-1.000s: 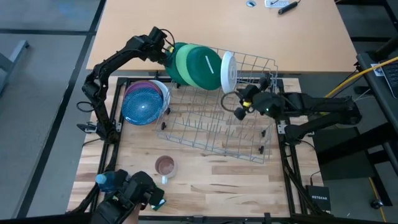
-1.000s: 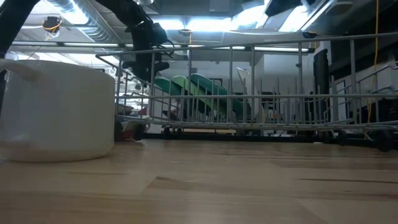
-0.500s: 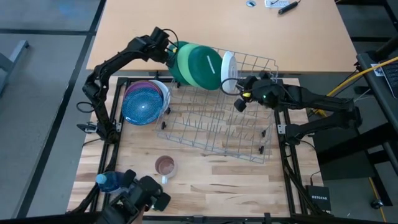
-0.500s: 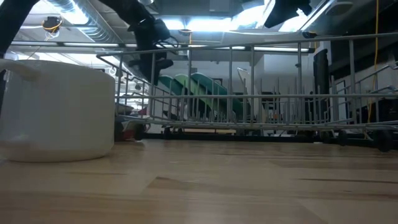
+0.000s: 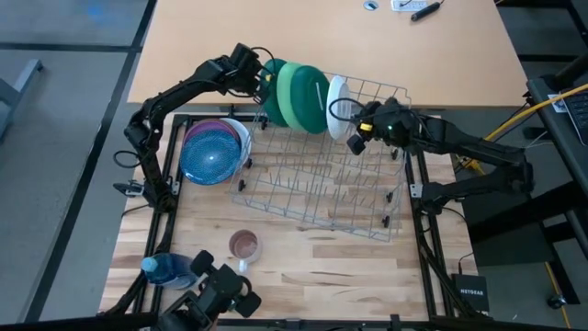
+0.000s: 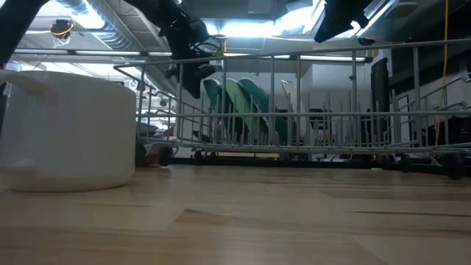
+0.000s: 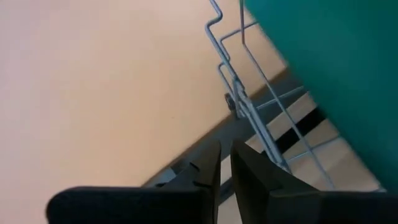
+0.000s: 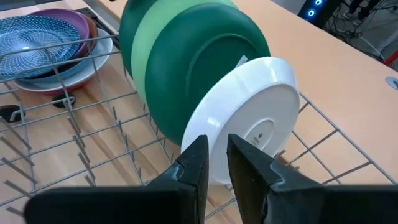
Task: Sort dishes
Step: Put the blue plate into the dishwasher rack
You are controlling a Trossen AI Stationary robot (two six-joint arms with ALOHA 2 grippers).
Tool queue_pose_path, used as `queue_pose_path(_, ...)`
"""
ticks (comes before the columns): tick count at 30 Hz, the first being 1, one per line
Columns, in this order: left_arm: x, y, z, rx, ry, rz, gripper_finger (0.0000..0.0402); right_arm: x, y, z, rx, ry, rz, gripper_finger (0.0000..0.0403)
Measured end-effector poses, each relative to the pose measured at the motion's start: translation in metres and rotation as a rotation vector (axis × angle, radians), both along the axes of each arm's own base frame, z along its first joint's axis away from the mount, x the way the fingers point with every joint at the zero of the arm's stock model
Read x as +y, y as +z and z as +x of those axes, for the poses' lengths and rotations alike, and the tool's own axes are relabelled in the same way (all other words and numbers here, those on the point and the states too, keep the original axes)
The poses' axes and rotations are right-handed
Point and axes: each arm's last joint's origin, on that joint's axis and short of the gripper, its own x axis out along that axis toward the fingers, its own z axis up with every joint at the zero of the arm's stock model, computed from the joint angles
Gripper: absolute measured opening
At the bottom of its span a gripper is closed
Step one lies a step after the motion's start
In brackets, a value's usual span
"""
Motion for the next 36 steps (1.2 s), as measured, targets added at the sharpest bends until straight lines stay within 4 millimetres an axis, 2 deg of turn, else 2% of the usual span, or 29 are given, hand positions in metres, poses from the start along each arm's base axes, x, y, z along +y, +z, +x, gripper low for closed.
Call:
queue_pose_path(13,-0.005,0.007,0.0,0.013,-0.014,0.04,0.0028,-0.004,-0.007,0.007,0.033,0.009,0.025,0.0065)
queue_pose_path(20,-0.016,0.031,-0.011,0.004,0.02,0.108,0.0029,-0.015,-0.012,0.01,0.032,0.049,0.094,0.0065)
queue_pose_path(24,-0.031,0.053,-0.025,-0.012,0.018,0.141,0.0029,-0.016,-0.012,0.01,0.017,0.099,0.131,0.0065)
queue_pose_path(27,-0.048,0.063,-0.038,0.057,-0.03,0.116,0.0029,-0.014,-0.013,0.011,0.022,0.163,0.156,0.0065)
queue_pose_path(32,-0.073,0.067,-0.061,0.181,-0.065,-0.011,0.0029,-0.011,-0.016,0.01,0.031,0.245,0.222,0.0065)
queue_pose_path(36,-0.087,0.06,-0.074,0.286,-0.079,-0.17,0.0029,-0.01,-0.018,0.009,0.051,0.247,0.236,0.0065)
